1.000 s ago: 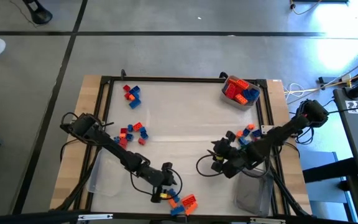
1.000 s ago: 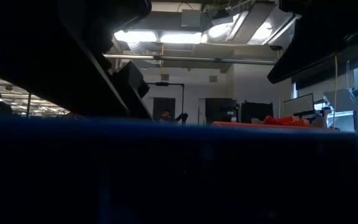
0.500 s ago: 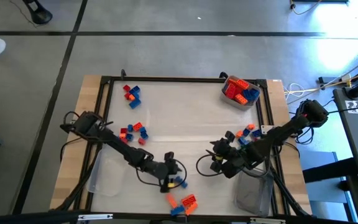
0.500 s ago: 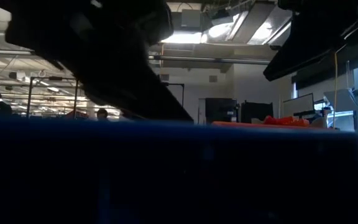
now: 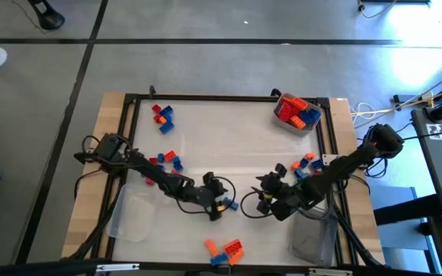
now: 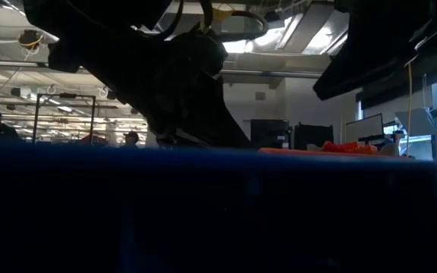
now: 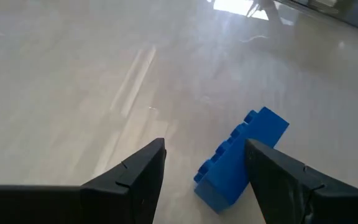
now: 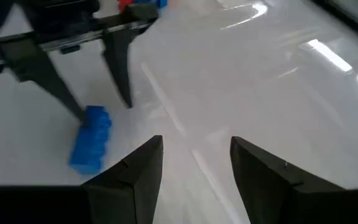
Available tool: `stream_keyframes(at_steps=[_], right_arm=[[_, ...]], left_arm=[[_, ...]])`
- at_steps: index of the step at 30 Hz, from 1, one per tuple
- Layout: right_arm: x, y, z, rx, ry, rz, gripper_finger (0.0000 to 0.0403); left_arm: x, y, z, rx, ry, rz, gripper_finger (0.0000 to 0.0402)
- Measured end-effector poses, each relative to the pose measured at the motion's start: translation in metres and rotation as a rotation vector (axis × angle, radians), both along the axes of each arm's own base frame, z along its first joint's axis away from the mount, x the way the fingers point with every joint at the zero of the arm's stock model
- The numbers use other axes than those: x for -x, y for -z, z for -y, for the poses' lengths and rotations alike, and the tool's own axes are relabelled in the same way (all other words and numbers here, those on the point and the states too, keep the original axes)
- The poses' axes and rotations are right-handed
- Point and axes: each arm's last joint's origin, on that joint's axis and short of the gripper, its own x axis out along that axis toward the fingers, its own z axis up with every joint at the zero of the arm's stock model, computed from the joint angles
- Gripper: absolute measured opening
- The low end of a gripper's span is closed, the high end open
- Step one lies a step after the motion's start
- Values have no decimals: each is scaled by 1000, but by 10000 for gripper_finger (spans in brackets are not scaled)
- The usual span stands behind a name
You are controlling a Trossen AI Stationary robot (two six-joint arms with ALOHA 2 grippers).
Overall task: Sort blocks by size
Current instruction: Put the blue game piece into the gray bin
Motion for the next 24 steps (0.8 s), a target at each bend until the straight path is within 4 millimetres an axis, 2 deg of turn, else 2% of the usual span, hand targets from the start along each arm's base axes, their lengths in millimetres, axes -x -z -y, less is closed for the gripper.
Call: stream_keyframes(at_steps=[12,24], right_arm=[[-39,53,-30,-62,-207,15,186],[-54,92,-39,-26,-231,49,186]], left_arm=[[0,-1,0,-8,2,6,208],[0,-1,0,-12,5,7,208]])
